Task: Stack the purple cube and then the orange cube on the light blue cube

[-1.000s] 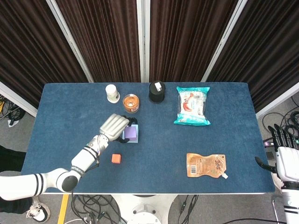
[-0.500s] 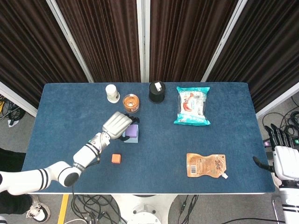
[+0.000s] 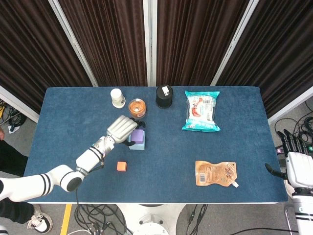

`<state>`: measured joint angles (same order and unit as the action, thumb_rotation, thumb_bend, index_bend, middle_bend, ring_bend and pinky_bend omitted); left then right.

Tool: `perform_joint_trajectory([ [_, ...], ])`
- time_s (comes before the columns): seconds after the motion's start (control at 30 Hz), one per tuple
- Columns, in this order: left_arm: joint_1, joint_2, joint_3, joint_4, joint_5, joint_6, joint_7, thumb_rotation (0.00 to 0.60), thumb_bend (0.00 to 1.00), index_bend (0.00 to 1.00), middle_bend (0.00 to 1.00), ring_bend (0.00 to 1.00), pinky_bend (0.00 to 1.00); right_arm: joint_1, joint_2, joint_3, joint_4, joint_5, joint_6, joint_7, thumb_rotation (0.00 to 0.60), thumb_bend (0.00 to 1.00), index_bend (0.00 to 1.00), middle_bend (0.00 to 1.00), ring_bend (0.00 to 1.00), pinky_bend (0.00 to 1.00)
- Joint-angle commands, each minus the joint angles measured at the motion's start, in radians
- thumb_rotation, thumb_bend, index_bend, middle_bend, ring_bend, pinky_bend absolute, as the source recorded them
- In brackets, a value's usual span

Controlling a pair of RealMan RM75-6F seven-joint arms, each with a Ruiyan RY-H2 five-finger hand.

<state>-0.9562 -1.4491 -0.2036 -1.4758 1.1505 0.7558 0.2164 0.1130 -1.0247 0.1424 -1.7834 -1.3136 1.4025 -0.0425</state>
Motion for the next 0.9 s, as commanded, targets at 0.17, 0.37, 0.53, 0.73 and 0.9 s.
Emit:
perform_joint_trajectory([
  [0.17, -0.008, -0.020, 0.006, 0.036, -0.004, -0.007, -0.021, 0.600, 0.31, 0.37, 0.61, 0.44, 0.56, 0.005, 0.004, 0.000, 0.002, 0.002, -0.011, 0.006, 0.600, 0.10, 0.00, 0.00, 0.00, 0.00],
  [0.37, -0.007, -0.030, 0.014, 0.058, 0.017, 0.000, -0.043, 0.600, 0.31, 0.37, 0.61, 0.44, 0.56, 0.010, 0.003, 0.001, 0.002, 0.009, -0.017, 0.002, 0.600, 0.10, 0.00, 0.00, 0.00, 0.00],
  [0.53, -0.006, -0.038, 0.020, 0.077, 0.031, 0.001, -0.064, 0.600, 0.31, 0.37, 0.61, 0.44, 0.56, 0.013, 0.004, -0.002, 0.001, 0.011, -0.026, 0.003, 0.600, 0.10, 0.00, 0.00, 0.00, 0.00],
  [0.73, -0.003, -0.052, 0.021, 0.095, 0.031, -0.001, -0.091, 0.600, 0.31, 0.37, 0.61, 0.44, 0.56, 0.017, 0.006, -0.007, 0.002, 0.010, -0.038, 0.006, 0.600, 0.10, 0.00, 0.00, 0.00, 0.00],
  [0.9, -0.005, -0.056, 0.020, 0.099, 0.033, -0.009, -0.113, 0.600, 0.31, 0.37, 0.59, 0.44, 0.56, 0.014, 0.004, -0.006, 0.004, 0.010, -0.031, 0.007, 0.600, 0.10, 0.00, 0.00, 0.00, 0.00],
])
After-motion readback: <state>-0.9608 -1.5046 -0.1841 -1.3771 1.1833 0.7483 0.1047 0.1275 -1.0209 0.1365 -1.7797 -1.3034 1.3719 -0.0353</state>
